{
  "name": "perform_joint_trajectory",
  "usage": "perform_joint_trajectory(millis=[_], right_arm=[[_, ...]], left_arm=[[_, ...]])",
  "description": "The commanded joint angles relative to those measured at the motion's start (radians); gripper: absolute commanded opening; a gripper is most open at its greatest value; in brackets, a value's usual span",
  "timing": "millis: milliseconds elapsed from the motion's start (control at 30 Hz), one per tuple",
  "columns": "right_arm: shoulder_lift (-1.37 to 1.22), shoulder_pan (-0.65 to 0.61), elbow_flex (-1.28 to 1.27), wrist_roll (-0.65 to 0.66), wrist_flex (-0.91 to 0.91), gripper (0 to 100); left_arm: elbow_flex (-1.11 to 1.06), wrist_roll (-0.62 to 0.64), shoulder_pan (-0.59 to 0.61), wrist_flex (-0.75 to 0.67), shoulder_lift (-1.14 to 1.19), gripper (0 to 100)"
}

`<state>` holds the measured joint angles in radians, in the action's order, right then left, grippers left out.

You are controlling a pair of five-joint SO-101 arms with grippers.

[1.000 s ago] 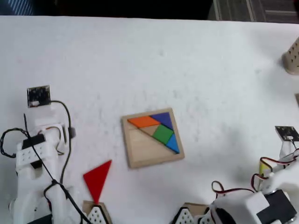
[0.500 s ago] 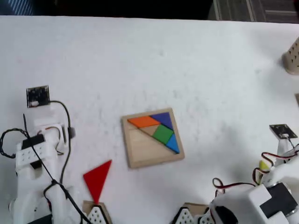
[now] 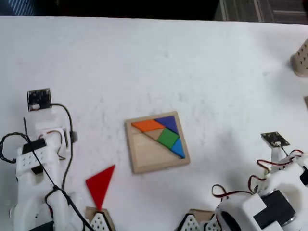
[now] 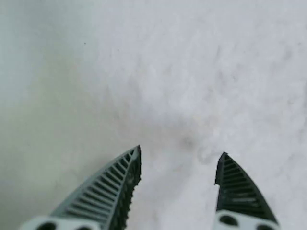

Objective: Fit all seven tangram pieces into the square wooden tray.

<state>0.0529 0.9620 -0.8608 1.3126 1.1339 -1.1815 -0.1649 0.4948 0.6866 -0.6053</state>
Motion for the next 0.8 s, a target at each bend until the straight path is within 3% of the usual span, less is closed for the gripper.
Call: perform_joint_trajectory(millis=[0,100,367,533,767], right_arm=[[-0.001,-0.03,-0.015,0.009,-0.001,31.3],[-0.001,-0.101,-0.008,0.003,0.001,27.7],[0.001,-0.223,0.135,-0.247,0.048,21.8],[0.001,-0.18,0.27,-0.245,0.206,21.8],[0.001,-0.015,0.331,-0.152,0.232,21.9]], left_arm=[[0.002,-0.011,0.013,0.008,-0.038,16],[0.002,-0.011,0.013,0.008,-0.038,16],[0.003,-0.011,0.027,0.008,-0.039,16],[0.003,-0.011,0.027,0.008,-0.039,16],[0.003,-0.011,0.027,0.006,-0.039,16]])
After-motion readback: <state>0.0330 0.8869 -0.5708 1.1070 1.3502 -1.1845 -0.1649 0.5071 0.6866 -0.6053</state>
